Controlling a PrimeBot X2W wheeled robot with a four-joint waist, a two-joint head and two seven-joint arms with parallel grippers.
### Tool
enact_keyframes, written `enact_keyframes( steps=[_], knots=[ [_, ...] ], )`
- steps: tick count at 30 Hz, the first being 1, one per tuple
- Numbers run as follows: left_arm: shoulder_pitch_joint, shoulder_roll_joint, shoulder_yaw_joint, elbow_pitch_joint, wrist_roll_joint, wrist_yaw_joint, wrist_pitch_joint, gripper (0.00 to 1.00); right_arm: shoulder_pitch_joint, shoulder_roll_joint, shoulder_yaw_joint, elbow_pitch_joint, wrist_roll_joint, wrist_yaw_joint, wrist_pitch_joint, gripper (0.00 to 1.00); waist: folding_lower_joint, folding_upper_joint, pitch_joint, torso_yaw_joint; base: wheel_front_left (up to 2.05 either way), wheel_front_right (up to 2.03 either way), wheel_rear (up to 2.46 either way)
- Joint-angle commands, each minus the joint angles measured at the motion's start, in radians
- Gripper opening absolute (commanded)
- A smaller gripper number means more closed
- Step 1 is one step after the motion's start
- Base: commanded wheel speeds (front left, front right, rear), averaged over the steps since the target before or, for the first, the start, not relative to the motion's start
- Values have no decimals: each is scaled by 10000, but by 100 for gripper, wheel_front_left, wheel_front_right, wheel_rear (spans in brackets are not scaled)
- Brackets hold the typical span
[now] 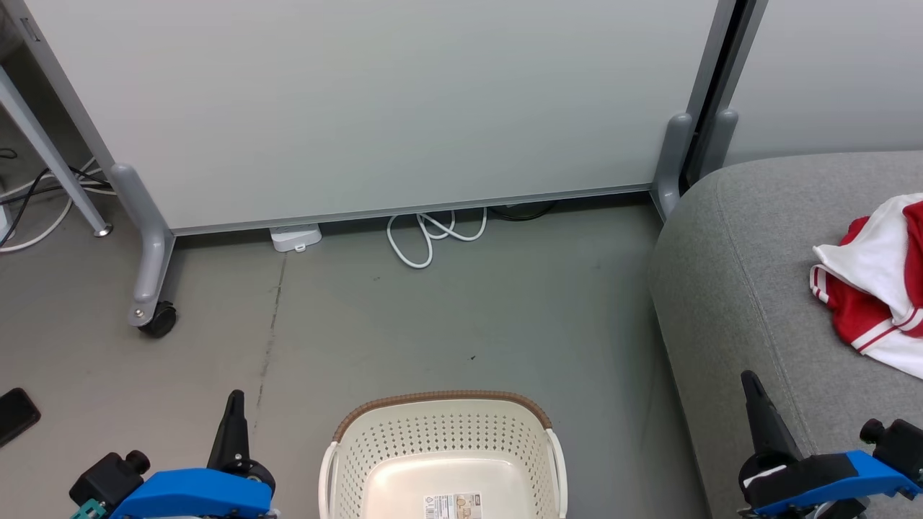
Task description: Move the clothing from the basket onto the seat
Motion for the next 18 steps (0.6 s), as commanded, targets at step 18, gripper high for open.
enact_keyframes(
  steps=[18],
  knots=[
    [-409, -71, 489, -467, -1935, -17, 573, 0, -485, -47, -147, -54, 2452, 4, 374, 0, 0, -1, -15, -76, 0, 0, 0]
  ],
)
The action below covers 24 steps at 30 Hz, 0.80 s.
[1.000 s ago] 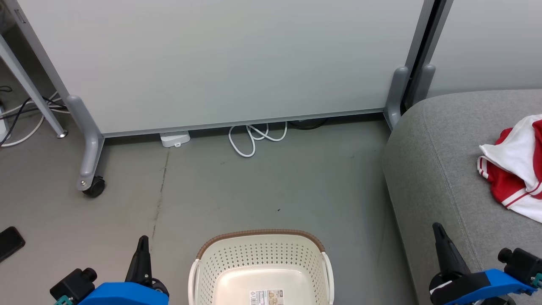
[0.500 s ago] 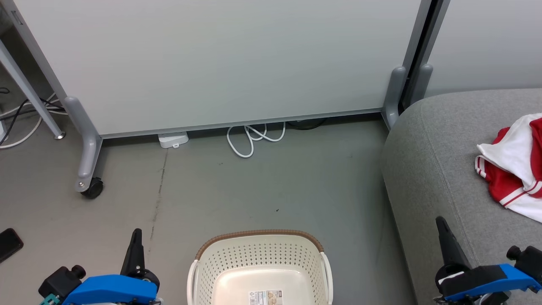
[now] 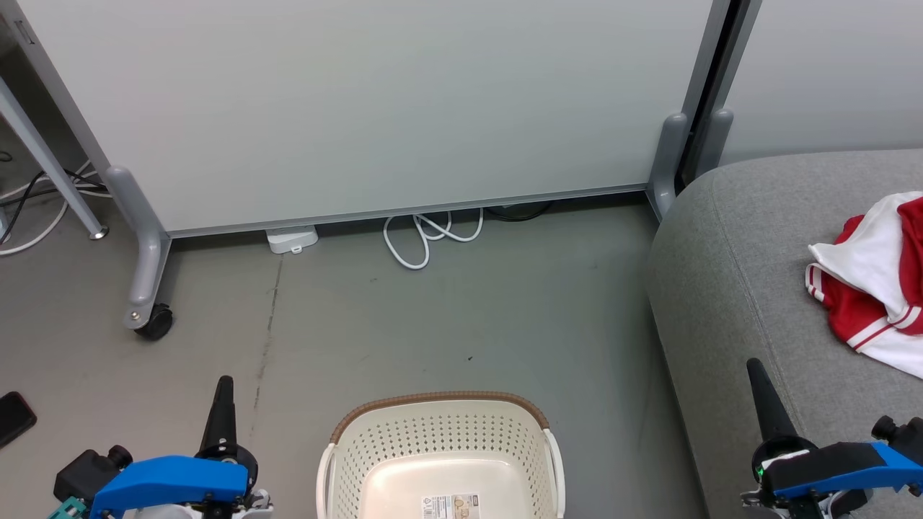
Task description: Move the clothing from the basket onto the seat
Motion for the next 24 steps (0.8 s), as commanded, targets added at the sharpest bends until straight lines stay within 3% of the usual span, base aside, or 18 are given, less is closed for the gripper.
enact_keyframes(
  steps=[1, 24],
  knots=[
    [-243, 14, 79, -151, -240, -18, 75, 0, -248, -45, -40, -68, 302, 6, 48, 0, 0, 0, -1, -6, 0, 0, 0],
    [-401, -71, 513, -473, -2116, -24, 647, 0, -457, -55, -155, -19, 2655, 6, 429, 0, 0, 0, -20, -102, 0, 0, 0]
  ],
)
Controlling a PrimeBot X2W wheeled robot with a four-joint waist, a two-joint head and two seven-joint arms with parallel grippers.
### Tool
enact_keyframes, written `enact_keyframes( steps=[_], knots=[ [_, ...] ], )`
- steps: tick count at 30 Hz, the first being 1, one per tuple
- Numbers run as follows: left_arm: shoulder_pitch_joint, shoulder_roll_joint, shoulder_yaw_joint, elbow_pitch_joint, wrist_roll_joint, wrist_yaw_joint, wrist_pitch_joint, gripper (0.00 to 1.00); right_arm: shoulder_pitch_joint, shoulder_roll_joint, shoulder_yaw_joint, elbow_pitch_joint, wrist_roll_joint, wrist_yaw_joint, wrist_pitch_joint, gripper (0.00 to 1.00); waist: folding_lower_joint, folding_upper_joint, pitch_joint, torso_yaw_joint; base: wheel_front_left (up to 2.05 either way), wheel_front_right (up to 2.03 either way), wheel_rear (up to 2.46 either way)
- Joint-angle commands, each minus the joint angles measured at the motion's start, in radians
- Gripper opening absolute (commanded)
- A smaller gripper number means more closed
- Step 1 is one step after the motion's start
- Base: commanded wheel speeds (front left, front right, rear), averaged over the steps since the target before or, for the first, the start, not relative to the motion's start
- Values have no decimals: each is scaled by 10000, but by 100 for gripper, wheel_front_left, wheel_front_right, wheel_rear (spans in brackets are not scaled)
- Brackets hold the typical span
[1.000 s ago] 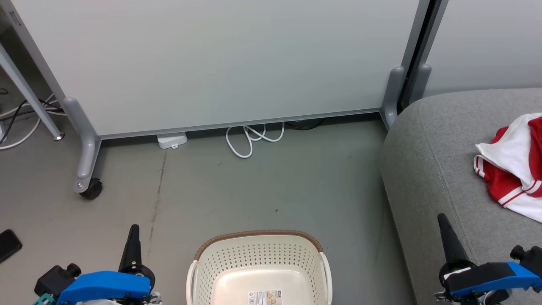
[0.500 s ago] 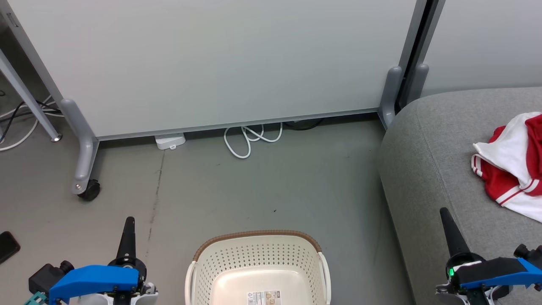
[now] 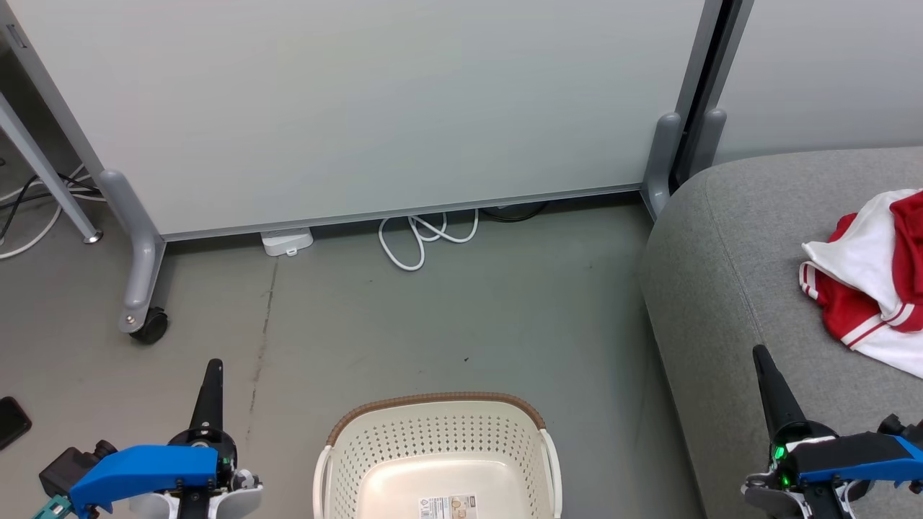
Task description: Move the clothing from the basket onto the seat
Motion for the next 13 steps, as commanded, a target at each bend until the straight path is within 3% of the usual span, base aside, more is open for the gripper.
enact_keyframes(
  steps=[1, 13],
  knots=[
    [-203, 18, 86, -111, -153, -24, 65, 0, -209, -52, -23, -32, 194, 6, 44, 0, -1, -1, -1, -3, 0, 0, 0],
    [-269, -24, 264, -249, -989, -28, 312, 0, -304, -56, -76, -7, 1243, 7, 208, 0, -1, -1, -10, -53, 0, 0, 0]
  ],
)
